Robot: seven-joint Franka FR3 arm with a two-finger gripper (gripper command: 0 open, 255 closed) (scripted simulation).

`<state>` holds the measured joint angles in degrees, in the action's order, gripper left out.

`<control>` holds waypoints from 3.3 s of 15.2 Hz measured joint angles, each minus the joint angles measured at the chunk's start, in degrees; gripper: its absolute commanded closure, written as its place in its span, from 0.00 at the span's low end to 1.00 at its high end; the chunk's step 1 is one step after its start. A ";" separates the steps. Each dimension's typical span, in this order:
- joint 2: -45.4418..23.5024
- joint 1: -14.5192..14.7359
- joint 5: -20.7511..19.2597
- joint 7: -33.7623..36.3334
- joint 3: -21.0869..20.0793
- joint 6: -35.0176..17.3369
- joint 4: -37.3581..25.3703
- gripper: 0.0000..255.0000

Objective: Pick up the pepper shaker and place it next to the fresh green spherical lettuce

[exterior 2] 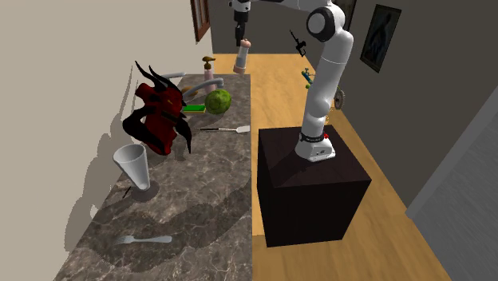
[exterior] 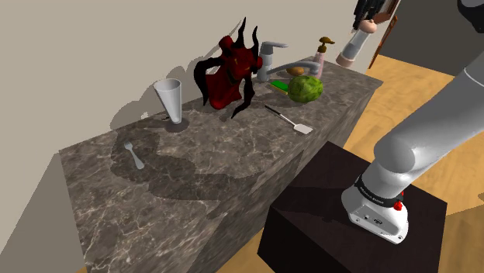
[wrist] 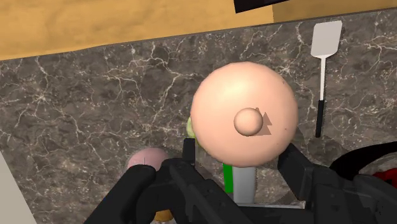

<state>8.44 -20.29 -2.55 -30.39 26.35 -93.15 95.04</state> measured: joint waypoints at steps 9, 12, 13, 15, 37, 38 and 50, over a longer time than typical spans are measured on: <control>-8.20 -2.94 4.31 -7.77 4.55 -1.94 -5.21 1.00; -7.53 -2.80 3.95 -7.54 4.40 -4.26 -2.32 1.00; -7.29 -2.78 3.82 -7.51 4.37 -5.12 -1.26 1.00; -6.96 -2.73 3.64 -7.41 4.31 -6.67 0.56 1.00; -7.25 -2.82 3.93 -8.07 4.44 -23.69 17.36 1.00; -7.51 -2.84 4.11 -8.18 4.46 -24.34 17.78 1.00; -10.86 -3.05 6.44 -9.96 4.61 -33.20 23.82 1.00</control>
<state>-2.42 -23.34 3.90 -40.35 30.96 -126.36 118.87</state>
